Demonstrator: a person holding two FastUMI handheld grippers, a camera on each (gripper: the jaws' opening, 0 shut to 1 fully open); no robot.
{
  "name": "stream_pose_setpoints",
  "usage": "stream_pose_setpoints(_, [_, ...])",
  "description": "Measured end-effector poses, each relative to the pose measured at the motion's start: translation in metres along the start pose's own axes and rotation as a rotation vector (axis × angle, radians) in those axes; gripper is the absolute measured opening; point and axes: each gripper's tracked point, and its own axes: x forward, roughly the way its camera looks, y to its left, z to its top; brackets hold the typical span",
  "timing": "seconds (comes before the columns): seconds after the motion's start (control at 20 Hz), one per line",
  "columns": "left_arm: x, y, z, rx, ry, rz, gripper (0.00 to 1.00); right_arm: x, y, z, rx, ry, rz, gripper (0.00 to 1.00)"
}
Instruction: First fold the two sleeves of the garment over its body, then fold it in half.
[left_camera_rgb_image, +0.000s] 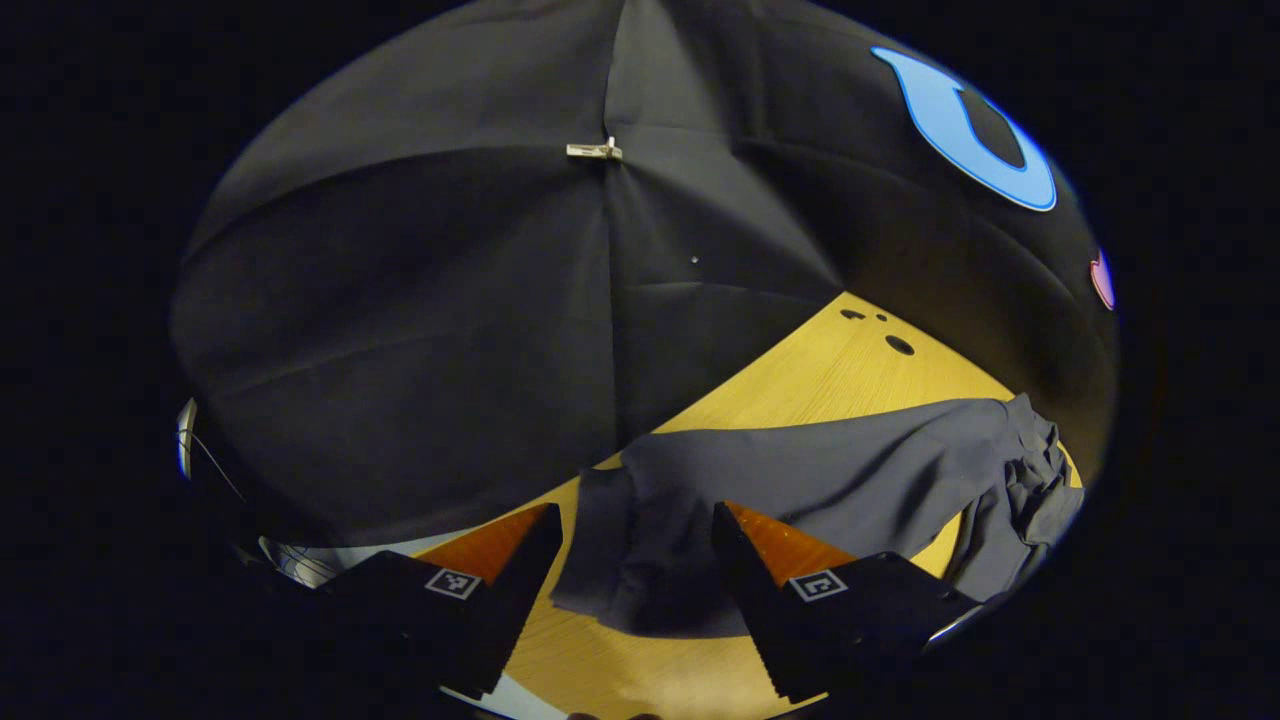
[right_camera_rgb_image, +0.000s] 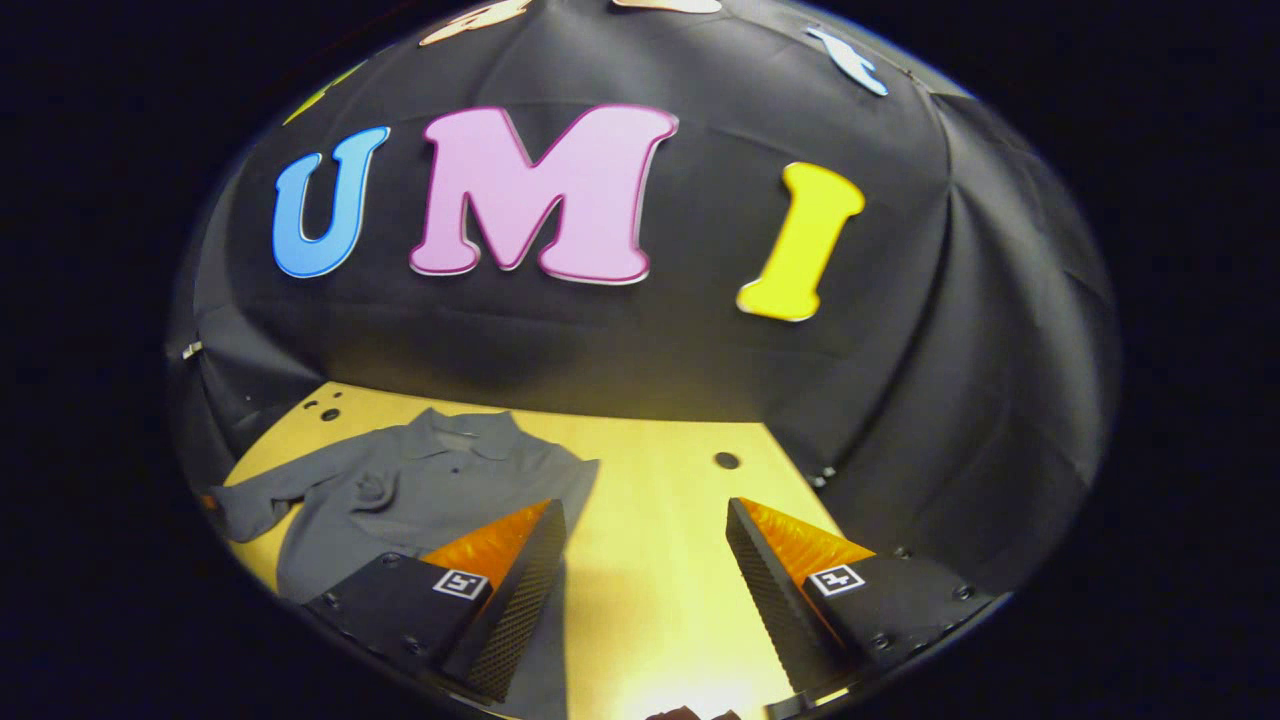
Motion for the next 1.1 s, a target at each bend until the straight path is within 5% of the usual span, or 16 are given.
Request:
stream_pose_setpoints(0.4, [0.03, -0.024, -0.022, 0.077, 0.113, 0.016, 1.0, -0.066, -0.052, -0.023, 0.02, 0.019, -0.161, 0.98])
stream_pose_setpoints(0.6, [0.031, -0.043, -0.021, 0.138, 0.108, -0.045, 0.66, -0.08, -0.048, -0.033, 0.039, 0.031, -0.179, 0.98])
stream_pose_setpoints(0.75, [0.034, -0.051, -0.018, 0.159, 0.101, -0.071, 0.19, -0.081, -0.044, -0.037, 0.056, 0.028, -0.178, 0.98])
stream_pose_setpoints(0.85, [0.029, -0.056, -0.017, 0.17, 0.118, -0.104, 0.09, -0.076, -0.046, -0.038, 0.074, 0.026, -0.178, 0.98])
stream_pose_setpoints(1.1, [0.001, -0.091, 0.018, 0.129, 0.063, -0.184, 0.07, -0.053, -0.055, -0.034, 0.091, 0.006, -0.166, 0.98])
